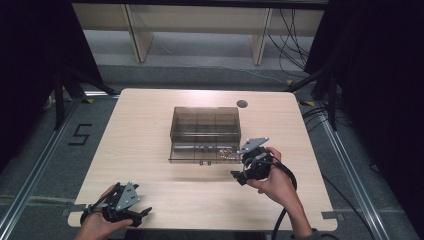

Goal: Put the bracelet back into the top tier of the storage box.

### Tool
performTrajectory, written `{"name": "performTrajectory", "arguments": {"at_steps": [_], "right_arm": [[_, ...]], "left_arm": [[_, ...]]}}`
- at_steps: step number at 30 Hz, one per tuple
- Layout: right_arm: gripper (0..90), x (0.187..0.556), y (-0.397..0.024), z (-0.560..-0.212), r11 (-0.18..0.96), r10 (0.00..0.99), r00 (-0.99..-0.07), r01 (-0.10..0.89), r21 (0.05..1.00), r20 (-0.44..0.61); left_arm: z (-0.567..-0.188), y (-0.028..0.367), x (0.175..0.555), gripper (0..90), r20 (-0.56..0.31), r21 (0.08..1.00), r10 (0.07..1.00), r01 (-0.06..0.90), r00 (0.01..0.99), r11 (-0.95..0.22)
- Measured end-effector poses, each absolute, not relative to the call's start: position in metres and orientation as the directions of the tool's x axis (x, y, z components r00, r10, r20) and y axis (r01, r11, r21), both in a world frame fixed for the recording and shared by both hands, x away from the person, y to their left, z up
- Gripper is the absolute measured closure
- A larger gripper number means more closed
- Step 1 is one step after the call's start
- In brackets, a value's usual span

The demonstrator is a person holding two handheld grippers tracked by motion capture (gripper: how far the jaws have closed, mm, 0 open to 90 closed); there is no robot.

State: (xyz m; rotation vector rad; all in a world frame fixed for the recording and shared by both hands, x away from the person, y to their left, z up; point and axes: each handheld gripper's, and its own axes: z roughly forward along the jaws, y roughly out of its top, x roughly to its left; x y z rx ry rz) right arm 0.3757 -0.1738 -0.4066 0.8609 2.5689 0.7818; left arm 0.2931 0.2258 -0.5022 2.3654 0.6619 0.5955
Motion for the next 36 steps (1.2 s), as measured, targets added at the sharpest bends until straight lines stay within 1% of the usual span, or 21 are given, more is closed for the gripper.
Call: {"name": "performTrajectory", "arguments": {"at_steps": [1,4,9,16,17,18,22,25,26,28,34,36], "right_arm": [[22.4,0.374,-0.175,-0.407,0.659,0.641,-0.758,0.465,0.591,-0.119],[22.2,0.372,-0.179,-0.407,0.655,0.647,-0.755,0.476,0.586,-0.11],[21.2,0.368,-0.187,-0.41,0.62,0.672,-0.735,0.49,0.613,-0.092],[20.9,0.364,-0.196,-0.417,0.595,0.685,-0.724,0.486,0.64,-0.086],[20.9,0.362,-0.196,-0.42,0.575,0.698,-0.712,0.496,0.651,-0.075],[21.0,0.362,-0.197,-0.42,0.576,0.696,-0.715,0.502,0.645,-0.066],[20.8,0.36,-0.2,-0.426,0.556,0.71,-0.701,0.497,0.666,-0.07],[21.1,0.357,-0.202,-0.431,0.552,0.708,-0.705,0.509,0.661,-0.048],[21.0,0.356,-0.202,-0.434,0.534,0.72,-0.692,0.504,0.678,-0.053],[21.0,0.355,-0.203,-0.434,0.544,0.713,-0.699,0.505,0.67,-0.052],[20.6,0.346,-0.209,-0.44,0.491,0.743,-0.669,0.53,0.691,-0.015],[20.7,0.345,-0.21,-0.443,0.496,0.738,-0.674,0.523,0.693,-0.019]], "left_arm": [[-0.503,0.226,0.293,15.8,0.237,0.654,0.58,0.314,0.779,-0.689],[-0.503,0.226,0.293,15.8,0.237,0.655,0.584,0.316,0.777,-0.686],[-0.502,0.226,0.292,15.8,0.246,0.654,0.586,0.314,0.772,-0.688],[-0.502,0.226,0.293,15.8,0.242,0.656,0.586,0.315,0.773,-0.686],[-0.502,0.226,0.293,15.8,0.249,0.655,0.584,0.31,0.772,-0.689],[-0.502,0.225,0.293,15.8,0.235,0.656,0.585,0.317,0.776,-0.684],[-0.502,0.226,0.293,15.8,0.24,0.661,0.586,0.311,0.774,-0.683],[-0.502,0.226,0.293,15.8,0.234,0.66,0.585,0.315,0.777,-0.682],[-0.502,0.226,0.293,15.8,0.233,0.662,0.586,0.315,0.776,-0.68],[-0.502,0.226,0.293,15.9,0.235,0.663,0.586,0.313,0.775,-0.68],[-0.502,0.226,0.293,15.8,0.235,0.667,0.589,0.313,0.773,-0.676],[-0.502,0.226,0.293,15.8,0.235,0.668,0.589,0.312,0.773,-0.676]]}}
